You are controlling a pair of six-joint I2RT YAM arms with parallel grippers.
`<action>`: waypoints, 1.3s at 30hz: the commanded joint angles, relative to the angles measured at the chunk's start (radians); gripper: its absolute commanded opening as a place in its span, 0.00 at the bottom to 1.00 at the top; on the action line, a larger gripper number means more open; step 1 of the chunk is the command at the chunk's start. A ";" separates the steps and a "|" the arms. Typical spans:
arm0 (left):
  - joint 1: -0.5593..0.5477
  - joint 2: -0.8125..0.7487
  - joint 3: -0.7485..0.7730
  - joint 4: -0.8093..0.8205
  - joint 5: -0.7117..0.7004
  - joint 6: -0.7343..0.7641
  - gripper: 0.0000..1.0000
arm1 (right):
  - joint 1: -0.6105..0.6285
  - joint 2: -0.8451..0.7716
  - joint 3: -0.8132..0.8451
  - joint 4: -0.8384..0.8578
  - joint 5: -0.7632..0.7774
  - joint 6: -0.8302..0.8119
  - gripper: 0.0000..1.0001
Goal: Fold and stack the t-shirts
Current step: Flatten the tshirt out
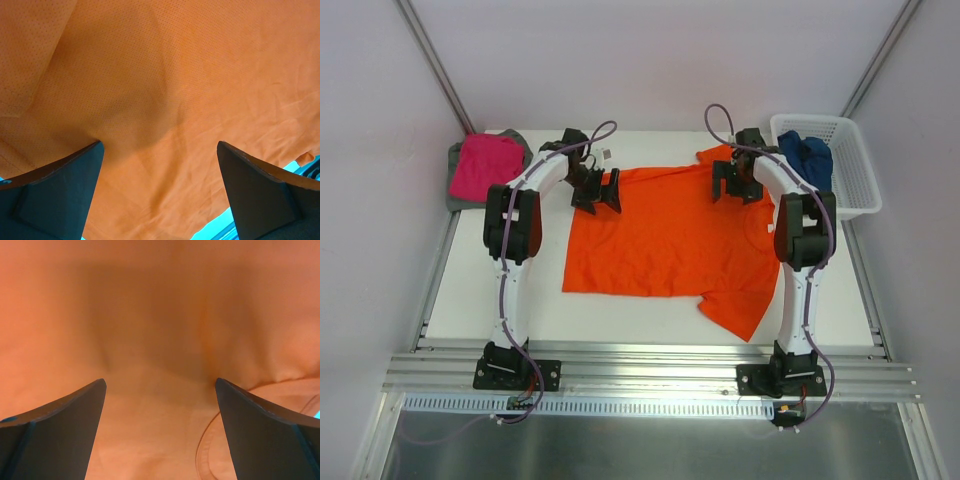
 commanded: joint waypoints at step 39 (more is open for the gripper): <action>0.071 -0.318 -0.456 0.016 -0.032 -0.027 0.99 | 0.162 -0.234 -0.338 -0.094 -0.101 0.230 0.96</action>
